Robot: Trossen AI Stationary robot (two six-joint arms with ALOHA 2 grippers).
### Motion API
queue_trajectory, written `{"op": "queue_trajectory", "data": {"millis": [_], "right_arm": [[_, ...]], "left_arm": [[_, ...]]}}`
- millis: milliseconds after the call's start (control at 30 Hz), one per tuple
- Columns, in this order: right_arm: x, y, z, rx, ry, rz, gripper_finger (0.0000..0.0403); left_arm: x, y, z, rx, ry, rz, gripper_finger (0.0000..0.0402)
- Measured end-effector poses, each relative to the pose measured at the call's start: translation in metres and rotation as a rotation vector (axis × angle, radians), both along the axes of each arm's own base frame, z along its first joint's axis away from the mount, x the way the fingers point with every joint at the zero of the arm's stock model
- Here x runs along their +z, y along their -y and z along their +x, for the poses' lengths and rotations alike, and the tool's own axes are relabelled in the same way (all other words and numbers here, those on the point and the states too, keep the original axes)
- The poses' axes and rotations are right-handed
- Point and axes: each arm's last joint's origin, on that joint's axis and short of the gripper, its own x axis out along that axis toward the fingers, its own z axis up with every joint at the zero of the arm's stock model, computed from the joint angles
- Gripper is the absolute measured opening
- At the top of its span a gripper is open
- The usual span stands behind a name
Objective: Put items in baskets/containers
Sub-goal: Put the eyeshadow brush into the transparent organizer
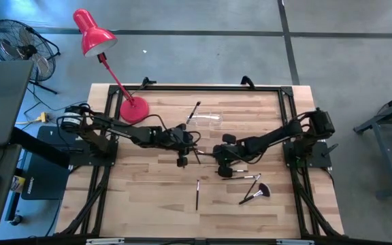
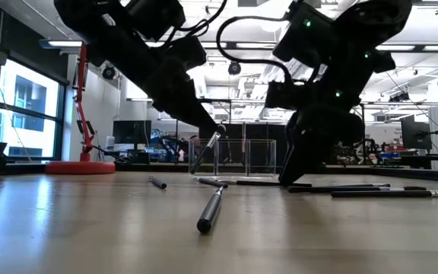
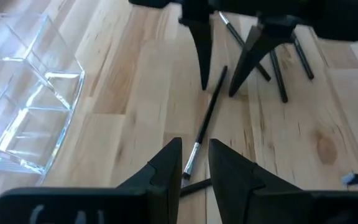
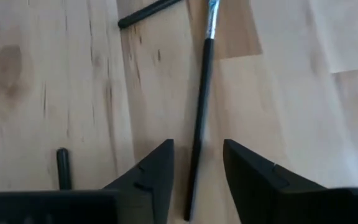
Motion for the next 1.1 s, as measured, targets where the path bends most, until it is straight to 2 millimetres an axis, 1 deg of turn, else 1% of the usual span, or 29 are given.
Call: {"op": "queue_trajectory", "data": {"millis": [100, 233, 267, 300, 367, 467, 600, 700, 833, 1100], "right_arm": [[-0.007, 0.002, 0.002, -0.034, -0.011, 0.025, 0.0085], [-0.015, 0.001, 0.003, -0.046, -0.037, 0.042, 0.0022], [-0.015, 0.001, 0.003, -0.042, -0.043, 0.043, 0.0012], [-0.016, 0.001, 0.002, -0.037, -0.046, 0.043, 0.0009], [-0.016, 0.001, 0.002, -0.043, -0.046, 0.032, 0.0015], [-0.015, 0.002, 0.001, -0.034, -0.049, 0.008, 0.0008], [-0.016, 0.002, 0.001, -0.029, -0.054, 0.007, 0.0008], [-0.016, 0.002, 0.001, -0.032, -0.049, 0.013, 0.0006], [-0.016, 0.002, 0.002, -0.041, -0.036, 0.025, 0.0006], [-0.016, 0.002, 0.002, -0.048, -0.037, 0.030, 0.0005]], "left_arm": [[0.000, 0.000, 0.000, 0.001, 0.000, 0.002, 0.0076], [0.000, -0.001, 0.000, 0.019, -0.005, 0.015, 0.0076], [-0.001, -0.001, -0.001, 0.031, -0.009, 0.024, 0.0076], [-0.001, -0.002, -0.001, 0.043, -0.009, 0.032, 0.0076], [-0.001, -0.002, -0.001, 0.048, -0.012, 0.040, 0.0076], [-0.003, -0.002, -0.002, 0.006, -0.040, 0.071, 0.0076], [-0.021, 0.000, 0.001, -0.040, -0.111, 0.064, 0.0076], [-0.027, 0.001, 0.004, -0.079, -0.109, 0.036, 0.0076], [-0.046, 0.001, 0.005, -0.084, -0.179, 0.027, 0.0076], [-0.045, 0.001, 0.007, -0.082, -0.154, 0.025, 0.0076]]}}
